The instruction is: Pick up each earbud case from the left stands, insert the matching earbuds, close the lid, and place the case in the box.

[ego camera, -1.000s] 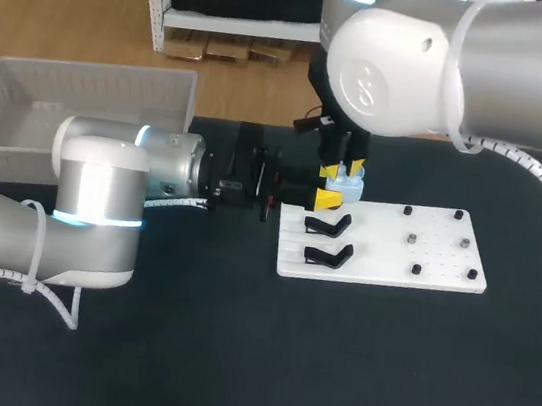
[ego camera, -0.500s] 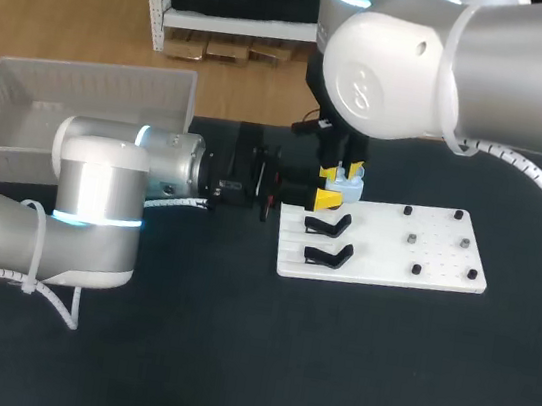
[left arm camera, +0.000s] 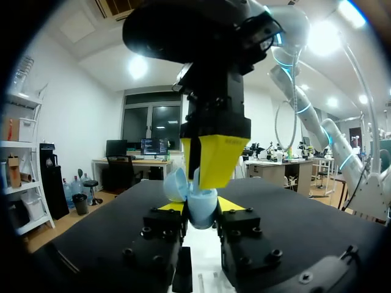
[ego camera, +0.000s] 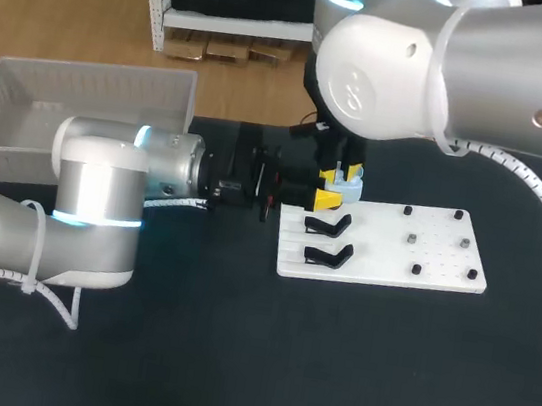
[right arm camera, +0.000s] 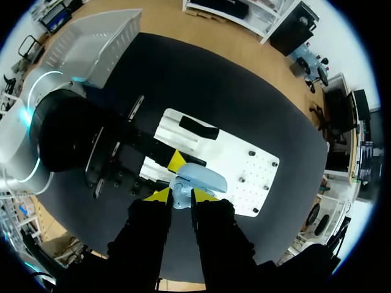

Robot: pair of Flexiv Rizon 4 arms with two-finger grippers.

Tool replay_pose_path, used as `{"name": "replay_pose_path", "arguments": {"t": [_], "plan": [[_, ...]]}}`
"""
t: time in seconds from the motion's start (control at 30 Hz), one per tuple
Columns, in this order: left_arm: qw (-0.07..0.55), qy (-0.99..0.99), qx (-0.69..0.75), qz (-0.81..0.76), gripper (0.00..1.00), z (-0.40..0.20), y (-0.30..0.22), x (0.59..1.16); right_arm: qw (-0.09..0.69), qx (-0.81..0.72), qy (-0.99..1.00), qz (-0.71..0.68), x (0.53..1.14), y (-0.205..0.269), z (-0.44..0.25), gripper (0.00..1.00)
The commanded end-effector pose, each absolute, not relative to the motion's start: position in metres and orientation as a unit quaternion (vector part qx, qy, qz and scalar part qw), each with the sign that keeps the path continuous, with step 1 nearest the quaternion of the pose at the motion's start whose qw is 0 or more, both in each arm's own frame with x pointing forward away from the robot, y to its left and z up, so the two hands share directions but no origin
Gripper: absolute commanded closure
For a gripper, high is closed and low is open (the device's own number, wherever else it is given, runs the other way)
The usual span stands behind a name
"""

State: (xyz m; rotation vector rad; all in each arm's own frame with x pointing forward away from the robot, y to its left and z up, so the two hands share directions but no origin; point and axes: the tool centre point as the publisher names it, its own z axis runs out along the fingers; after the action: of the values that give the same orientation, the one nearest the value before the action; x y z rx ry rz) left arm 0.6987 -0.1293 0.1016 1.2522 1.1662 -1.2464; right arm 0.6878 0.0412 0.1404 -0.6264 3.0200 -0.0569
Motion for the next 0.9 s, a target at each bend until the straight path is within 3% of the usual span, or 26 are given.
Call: {"name": "replay_pose_path", "arguments": {"t": [0.03, 0.2, 0.43, 0.7, 0.9], "plan": [[0.493, 0.479, 0.515, -0.512, 1.0, 0.101, -0.13, 0.698, 0.028, -0.201, 0.979, -0.019, 0.688, 0.041, 0.14, 0.58], [0.493, 0.479, 0.515, -0.512, 1.0, 0.101, -0.13, 0.698, 0.032, -0.198, 0.979, -0.013, 0.686, 0.039, 0.146, 0.39], [0.493, 0.479, 0.515, -0.512, 1.0, 0.101, -0.13, 0.698, 0.047, -0.192, 0.98, 0.005, 0.688, 0.037, 0.163, 0.29], [0.493, 0.479, 0.515, -0.512, 1.0, 0.101, -0.13, 0.698, 0.066, -0.104, 0.992, 0.016, 0.73, 0.015, 0.172, 0.18], [0.493, 0.479, 0.515, -0.512, 1.0, 0.101, -0.13, 0.698, 0.053, -0.056, 0.997, 0.014, 0.754, 0.002, 0.16, 0.18]]}}
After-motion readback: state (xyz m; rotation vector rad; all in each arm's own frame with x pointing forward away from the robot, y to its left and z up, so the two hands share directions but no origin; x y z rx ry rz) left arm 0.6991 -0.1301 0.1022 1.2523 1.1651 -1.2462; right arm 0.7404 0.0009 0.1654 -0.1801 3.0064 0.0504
